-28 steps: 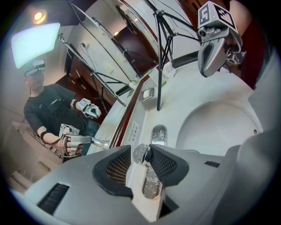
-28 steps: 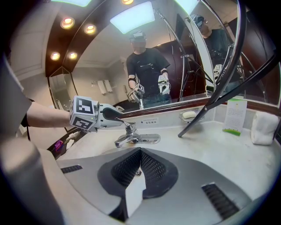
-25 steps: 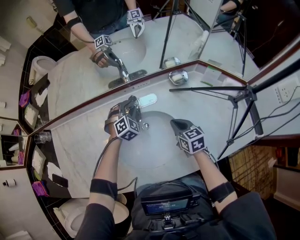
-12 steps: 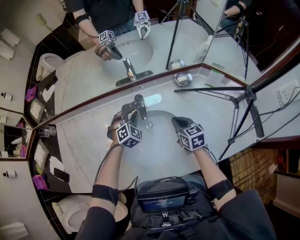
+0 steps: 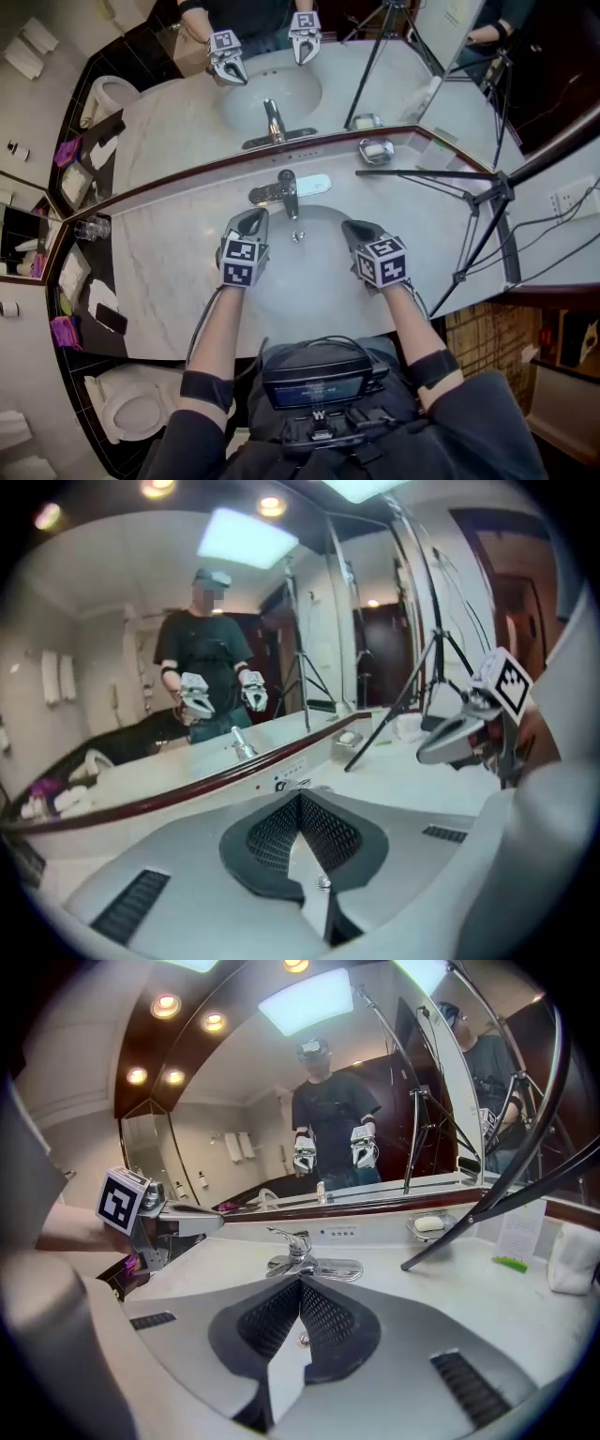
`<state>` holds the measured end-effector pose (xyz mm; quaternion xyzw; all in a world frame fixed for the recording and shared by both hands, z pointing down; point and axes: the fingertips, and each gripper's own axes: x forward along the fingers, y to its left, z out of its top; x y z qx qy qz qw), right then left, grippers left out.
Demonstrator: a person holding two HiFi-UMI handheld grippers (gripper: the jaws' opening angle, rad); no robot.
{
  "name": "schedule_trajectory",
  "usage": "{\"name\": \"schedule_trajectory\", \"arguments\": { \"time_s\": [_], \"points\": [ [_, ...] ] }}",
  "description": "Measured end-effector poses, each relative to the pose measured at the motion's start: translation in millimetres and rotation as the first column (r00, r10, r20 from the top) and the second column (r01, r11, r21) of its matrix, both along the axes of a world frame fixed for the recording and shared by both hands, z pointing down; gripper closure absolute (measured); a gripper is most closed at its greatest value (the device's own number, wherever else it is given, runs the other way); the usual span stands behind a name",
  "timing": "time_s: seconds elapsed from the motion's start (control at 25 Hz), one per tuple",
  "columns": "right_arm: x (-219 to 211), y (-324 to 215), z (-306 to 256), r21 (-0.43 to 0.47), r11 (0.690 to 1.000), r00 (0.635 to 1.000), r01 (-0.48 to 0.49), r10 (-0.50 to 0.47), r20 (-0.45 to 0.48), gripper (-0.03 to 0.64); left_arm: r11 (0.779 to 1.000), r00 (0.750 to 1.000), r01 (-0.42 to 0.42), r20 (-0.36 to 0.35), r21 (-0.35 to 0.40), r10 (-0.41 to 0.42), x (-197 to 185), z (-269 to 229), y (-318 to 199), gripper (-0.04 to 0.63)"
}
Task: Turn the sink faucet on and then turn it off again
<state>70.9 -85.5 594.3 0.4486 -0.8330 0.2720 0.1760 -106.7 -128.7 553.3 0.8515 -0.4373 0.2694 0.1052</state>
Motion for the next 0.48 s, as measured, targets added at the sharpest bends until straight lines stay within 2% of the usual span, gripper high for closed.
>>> {"name": "schedule_trajectory", "arguments": {
  "time_s": [0.08, 0.12, 0.4, 0.48],
  "points": [
    [-1.9, 1.0, -0.1, 0.001, 1.0, 1.0, 0.009, -0.009, -0.003, 0.6, 0.996, 0.991, 0.086, -0.097, -0.025, -0.088, -14.9, 1.9, 2.4, 0.591],
    [-2.5, 1.4, 0.2, 0.001, 1.0, 1.0, 0.013, -0.013, -0.003, 0.6, 0.993, 0.986, 0.113, -0.118, -0.03, -0.116, -21.5, 4.8, 4.5, 0.591],
    [-4.8, -1.5, -0.1, 0.001, 1.0, 1.0, 0.023, -0.023, -0.005, 0.6, 0.974, 0.955, 0.213, -0.195, -0.074, -0.223, -45.2, 7.4, 30.7, 0.592],
    [-5.1, -1.9, -0.2, 0.0, 1.0, 1.0, 0.025, -0.025, -0.008, 0.6, 0.969, 0.949, 0.233, -0.199, -0.078, -0.244, -51.4, 9.6, 38.0, 0.592]
  ]
}}
